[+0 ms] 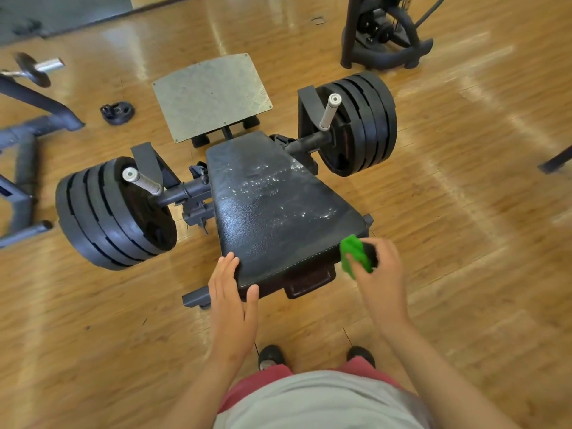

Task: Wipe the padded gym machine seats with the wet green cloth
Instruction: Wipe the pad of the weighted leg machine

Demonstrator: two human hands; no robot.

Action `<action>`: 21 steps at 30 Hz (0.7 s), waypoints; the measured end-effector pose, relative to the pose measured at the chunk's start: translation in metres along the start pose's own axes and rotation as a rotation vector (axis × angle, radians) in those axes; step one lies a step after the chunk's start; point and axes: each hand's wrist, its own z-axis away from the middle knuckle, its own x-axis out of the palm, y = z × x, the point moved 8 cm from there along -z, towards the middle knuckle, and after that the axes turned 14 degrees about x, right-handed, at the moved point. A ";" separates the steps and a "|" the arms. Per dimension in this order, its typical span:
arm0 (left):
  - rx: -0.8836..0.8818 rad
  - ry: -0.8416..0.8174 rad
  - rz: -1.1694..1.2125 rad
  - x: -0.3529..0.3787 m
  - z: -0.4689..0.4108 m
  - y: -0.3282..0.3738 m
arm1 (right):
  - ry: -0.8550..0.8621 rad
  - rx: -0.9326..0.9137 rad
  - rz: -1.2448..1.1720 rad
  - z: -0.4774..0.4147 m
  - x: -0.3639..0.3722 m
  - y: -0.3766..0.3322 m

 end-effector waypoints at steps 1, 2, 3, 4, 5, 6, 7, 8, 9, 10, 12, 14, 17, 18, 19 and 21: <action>-0.008 0.003 -0.001 0.000 0.000 0.000 | 0.040 0.033 0.005 -0.007 -0.010 0.004; -0.015 0.006 -0.004 0.000 0.001 0.000 | 0.068 0.050 0.009 -0.012 -0.018 0.007; -0.016 0.009 -0.007 0.000 0.001 0.000 | 0.080 0.055 0.011 -0.014 -0.021 0.007; -0.012 0.012 -0.010 0.000 0.001 0.000 | 0.077 0.058 0.012 -0.014 -0.021 0.007; -0.005 0.016 -0.011 -0.001 0.000 0.001 | 0.060 0.060 0.012 -0.010 -0.016 0.006; 0.000 0.022 -0.010 -0.001 0.000 0.002 | 0.032 0.054 0.012 -0.005 -0.007 0.005; 0.000 0.027 -0.008 -0.001 0.000 0.003 | -0.012 0.033 0.015 0.003 0.004 0.004; 0.000 0.033 -0.005 -0.001 -0.001 0.004 | -0.068 -0.012 0.028 0.011 0.018 -0.001; 0.000 0.036 -0.003 0.000 -0.001 0.004 | -0.128 -0.081 0.055 0.020 0.031 -0.008; 0.000 0.036 -0.004 0.000 -0.001 0.004 | -0.179 -0.160 0.088 0.027 0.042 -0.014; 0.000 0.031 -0.015 -0.001 -0.001 0.004 | -0.233 -0.241 0.117 0.031 0.051 -0.021; 0.003 0.020 -0.018 -0.002 0.000 0.004 | -0.212 -0.180 0.082 0.022 0.042 -0.016; -0.015 0.003 -0.025 -0.003 0.000 0.003 | -0.067 -0.034 0.027 0.000 0.008 -0.003; -0.018 -0.004 -0.035 -0.003 0.000 0.003 | -0.027 0.004 0.016 -0.007 -0.004 0.002; -0.019 -0.011 -0.048 -0.003 -0.001 0.003 | 0.004 0.032 0.014 -0.012 -0.013 0.005; -0.023 -0.026 -0.081 -0.003 -0.001 0.003 | 0.038 0.073 0.017 -0.020 -0.025 0.011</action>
